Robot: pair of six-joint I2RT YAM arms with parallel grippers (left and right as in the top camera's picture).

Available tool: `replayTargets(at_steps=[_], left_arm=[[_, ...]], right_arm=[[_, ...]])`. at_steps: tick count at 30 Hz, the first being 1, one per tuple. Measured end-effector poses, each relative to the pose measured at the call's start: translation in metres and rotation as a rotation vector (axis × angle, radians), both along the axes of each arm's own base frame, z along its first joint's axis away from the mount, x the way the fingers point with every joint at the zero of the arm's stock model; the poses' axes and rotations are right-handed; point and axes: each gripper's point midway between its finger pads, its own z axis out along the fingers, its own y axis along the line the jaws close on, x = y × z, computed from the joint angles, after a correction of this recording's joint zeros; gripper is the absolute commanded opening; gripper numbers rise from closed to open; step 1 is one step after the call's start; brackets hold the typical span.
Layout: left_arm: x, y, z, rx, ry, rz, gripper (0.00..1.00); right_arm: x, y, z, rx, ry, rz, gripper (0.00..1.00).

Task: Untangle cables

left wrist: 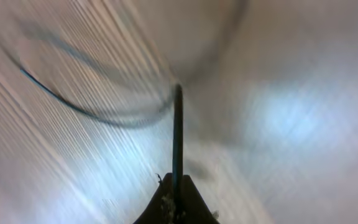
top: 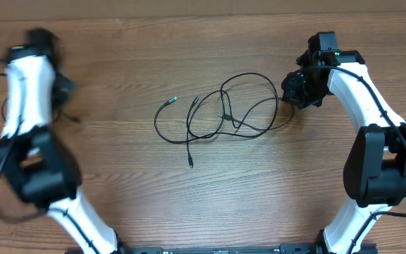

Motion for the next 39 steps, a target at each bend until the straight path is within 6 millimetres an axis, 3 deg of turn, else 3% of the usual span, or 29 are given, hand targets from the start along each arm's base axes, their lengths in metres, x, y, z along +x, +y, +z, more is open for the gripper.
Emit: replayTargets(at_steps=[3,6,7,9,13,14,17,18,20,21,24,27,29,31,35,37,39], left_arm=[[0.002,0.056,0.062,0.091,-0.228,0.103,0.09],[-0.014,0.1,0.1,0.149,-0.352,0.194,0.73],[-0.019,0.108,0.103,0.148,-0.366,0.213,0.85],[-0.026,0.116,0.101,0.121,-0.365,0.216,0.89],[-0.019,0.098,0.093,0.029,-0.353,0.089,0.93],[-0.017,0.093,0.093,0.018,-0.352,0.068,0.93],[-0.002,0.068,0.091,-0.023,-0.347,-0.027,0.93],[0.003,0.059,0.09,-0.037,-0.348,-0.057,0.94],[0.017,0.034,0.09,-0.073,-0.359,-0.132,0.92],[0.025,0.019,0.091,-0.093,-0.365,-0.18,0.91],[0.044,-0.029,0.091,-0.144,-0.368,-0.332,0.91],[0.061,-0.104,0.09,-0.198,-0.351,-0.544,0.92],[0.066,-0.142,0.09,-0.215,-0.341,-0.643,0.92],[0.068,-0.195,0.091,-0.239,-0.335,-0.764,0.91],[0.061,-0.3,0.095,-0.279,-0.346,-0.998,0.8],[0.056,-0.33,0.095,-0.299,-0.35,-1.042,0.75],[0.044,-0.377,0.087,-0.335,-0.336,-1.113,0.71]], right_arm=[[0.0,0.001,0.0,0.003,0.001,0.001,0.1],[0.0,0.002,0.001,0.013,0.0,0.001,0.09],[0.001,0.004,0.001,0.022,-0.006,0.004,0.09],[0.004,0.006,0.002,0.032,-0.019,0.007,0.09],[0.007,0.016,0.004,0.059,-0.035,0.028,0.13],[0.007,0.019,0.005,0.067,-0.039,0.042,0.2],[0.001,0.033,0.006,0.087,-0.034,0.1,0.54],[0.0,0.037,0.007,0.09,-0.03,0.111,0.7],[-0.002,0.043,0.01,0.093,-0.027,0.134,0.94],[-0.002,0.045,0.014,0.095,-0.03,0.141,0.97],[0.004,0.044,0.03,0.097,-0.058,0.134,0.98],[0.008,0.036,0.062,0.098,-0.122,0.108,0.99],[0.011,0.031,0.077,0.099,-0.159,0.092,1.0],[0.013,0.022,0.094,0.098,-0.202,0.069,1.0],[0.014,0.007,0.098,0.09,-0.207,0.03,1.0],[0.013,0.004,0.097,0.088,-0.202,0.023,1.0],[0.01,0.004,0.096,0.088,-0.189,0.021,1.0]])
